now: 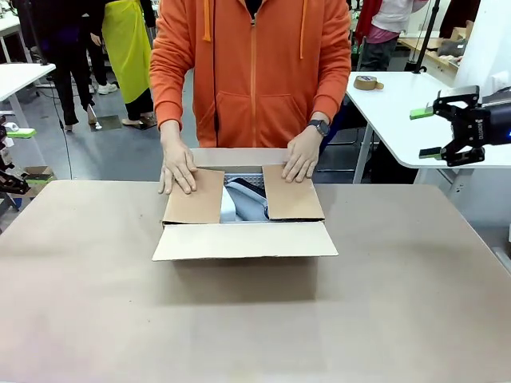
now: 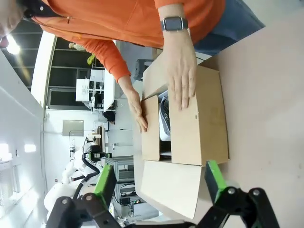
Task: Pack the gift set into the box.
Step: Press and hold the closed box until the human finishes sealing it.
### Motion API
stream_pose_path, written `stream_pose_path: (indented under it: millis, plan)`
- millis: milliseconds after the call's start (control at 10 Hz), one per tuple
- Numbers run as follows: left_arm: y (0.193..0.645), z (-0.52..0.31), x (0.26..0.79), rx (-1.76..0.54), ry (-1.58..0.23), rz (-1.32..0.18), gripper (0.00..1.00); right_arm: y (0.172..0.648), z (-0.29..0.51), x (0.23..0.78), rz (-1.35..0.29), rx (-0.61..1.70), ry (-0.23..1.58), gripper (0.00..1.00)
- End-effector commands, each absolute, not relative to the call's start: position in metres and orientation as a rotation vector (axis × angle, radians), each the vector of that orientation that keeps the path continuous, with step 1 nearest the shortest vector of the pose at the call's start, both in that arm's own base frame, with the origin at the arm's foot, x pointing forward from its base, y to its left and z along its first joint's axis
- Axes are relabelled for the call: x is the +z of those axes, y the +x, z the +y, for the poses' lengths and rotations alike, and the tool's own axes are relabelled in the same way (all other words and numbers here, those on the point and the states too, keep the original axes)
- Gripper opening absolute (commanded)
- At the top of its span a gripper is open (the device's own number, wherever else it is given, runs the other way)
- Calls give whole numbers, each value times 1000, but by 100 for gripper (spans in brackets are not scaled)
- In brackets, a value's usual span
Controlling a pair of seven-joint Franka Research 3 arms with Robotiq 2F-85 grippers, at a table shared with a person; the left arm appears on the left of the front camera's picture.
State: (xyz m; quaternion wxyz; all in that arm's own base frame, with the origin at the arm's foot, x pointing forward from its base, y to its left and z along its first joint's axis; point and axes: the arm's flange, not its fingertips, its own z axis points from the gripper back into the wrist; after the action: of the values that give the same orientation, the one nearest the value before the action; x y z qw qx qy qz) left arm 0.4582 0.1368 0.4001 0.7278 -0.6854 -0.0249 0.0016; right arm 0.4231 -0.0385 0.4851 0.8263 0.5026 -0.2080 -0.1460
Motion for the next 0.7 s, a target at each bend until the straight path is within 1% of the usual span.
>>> stream_pose_path:
  millis: [0, 600]
  plan:
    - [455, 136, 400, -11, -1506, -73, 100, 422, -42, 483, -445, -312, 1053, 100]
    - [455, 136, 400, -11, -1506, -73, 100, 422, -42, 483, -445, -312, 1053, 100]
